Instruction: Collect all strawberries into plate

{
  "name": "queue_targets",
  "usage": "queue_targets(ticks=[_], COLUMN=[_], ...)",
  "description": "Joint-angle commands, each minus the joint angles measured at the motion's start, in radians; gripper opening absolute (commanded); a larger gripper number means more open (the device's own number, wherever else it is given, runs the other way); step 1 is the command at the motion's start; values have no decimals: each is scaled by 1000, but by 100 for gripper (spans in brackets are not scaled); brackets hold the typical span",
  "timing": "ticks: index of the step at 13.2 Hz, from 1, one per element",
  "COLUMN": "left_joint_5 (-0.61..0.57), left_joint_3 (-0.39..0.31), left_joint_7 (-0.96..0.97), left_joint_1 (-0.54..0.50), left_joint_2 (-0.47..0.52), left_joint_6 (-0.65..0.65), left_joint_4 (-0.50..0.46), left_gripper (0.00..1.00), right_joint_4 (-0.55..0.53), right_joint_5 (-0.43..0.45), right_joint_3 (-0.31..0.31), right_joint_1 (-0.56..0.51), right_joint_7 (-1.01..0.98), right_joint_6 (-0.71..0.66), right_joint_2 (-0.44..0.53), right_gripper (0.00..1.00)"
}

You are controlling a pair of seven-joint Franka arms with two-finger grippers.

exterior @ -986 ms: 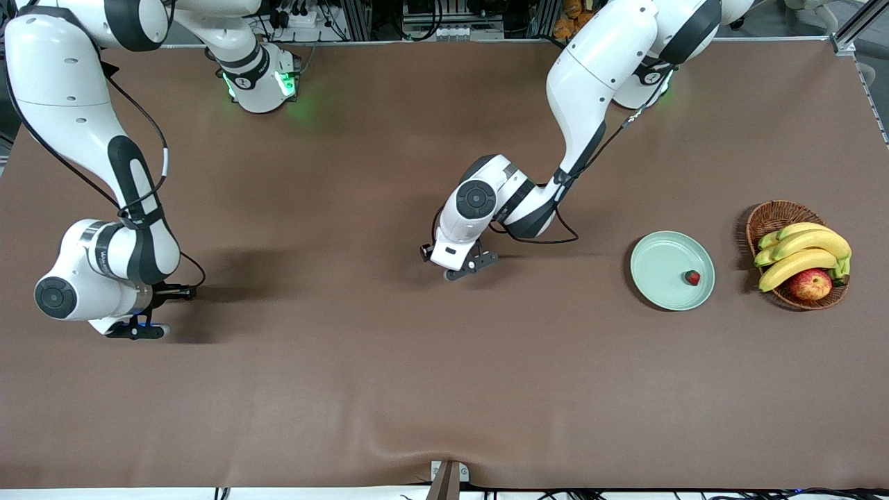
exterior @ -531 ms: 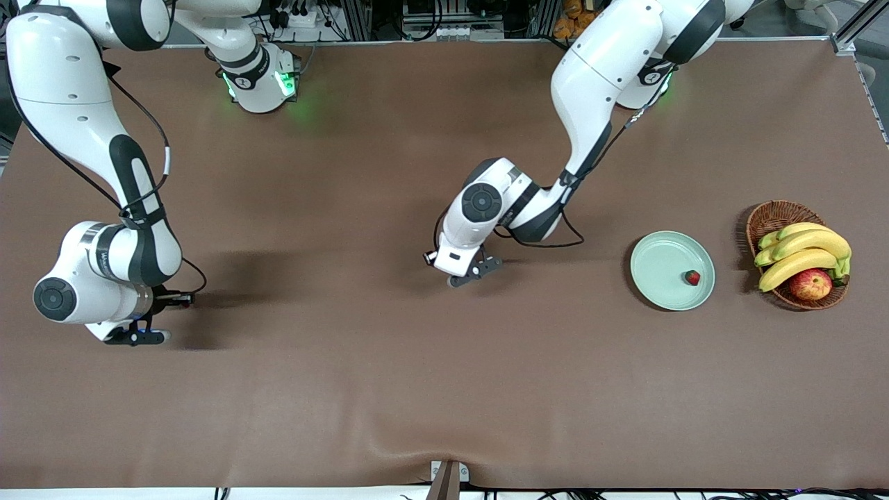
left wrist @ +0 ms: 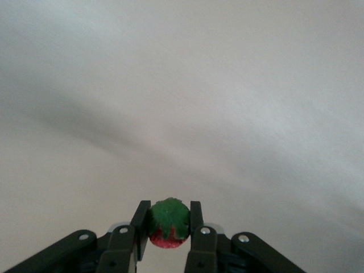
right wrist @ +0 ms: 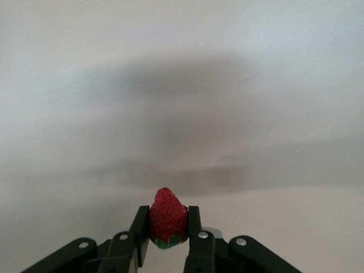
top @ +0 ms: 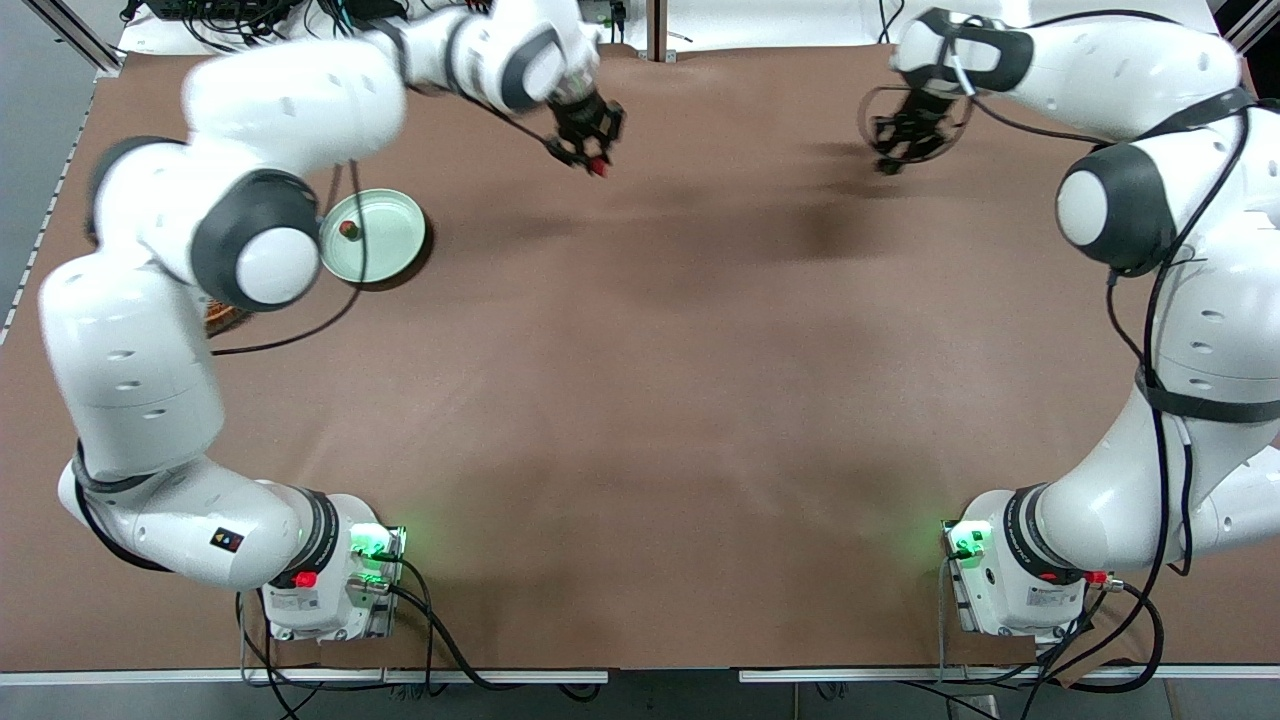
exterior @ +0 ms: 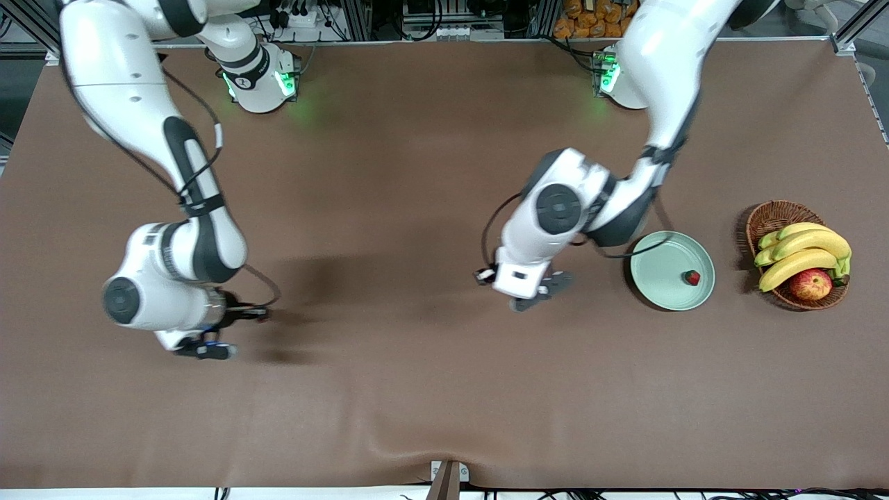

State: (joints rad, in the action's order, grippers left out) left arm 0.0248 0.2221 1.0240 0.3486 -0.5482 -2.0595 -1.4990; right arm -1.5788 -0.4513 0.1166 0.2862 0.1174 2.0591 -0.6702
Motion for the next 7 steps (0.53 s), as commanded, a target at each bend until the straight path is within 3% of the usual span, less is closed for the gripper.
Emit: queue_targets(ticks=[1, 3, 5, 7], left_joint_5=[-16, -16, -34, -138], left_joint_3=[10, 8, 6, 5], left_joint_7=[-143, -237, -262, -315], left_joint_1=[-115, -198, -281, -312], left_joint_2=[82, 77, 59, 31], left_joint_6=[129, 226, 205, 185], left_joint_4=[-37, -53, -141, -181], left_gripper=[0, 0, 0, 0], right_joint_4=[-9, -7, -7, -7], right_joint_5=[-153, -206, -324, -380], right_joint_3=[9, 9, 9, 9], right_joint_1=[155, 249, 321, 381], right_joint_7=[126, 184, 202, 203], right_joint_6=[-16, -4, 33, 71], right_joint_2=[15, 9, 5, -5], right_gripper=[1, 0, 0, 0])
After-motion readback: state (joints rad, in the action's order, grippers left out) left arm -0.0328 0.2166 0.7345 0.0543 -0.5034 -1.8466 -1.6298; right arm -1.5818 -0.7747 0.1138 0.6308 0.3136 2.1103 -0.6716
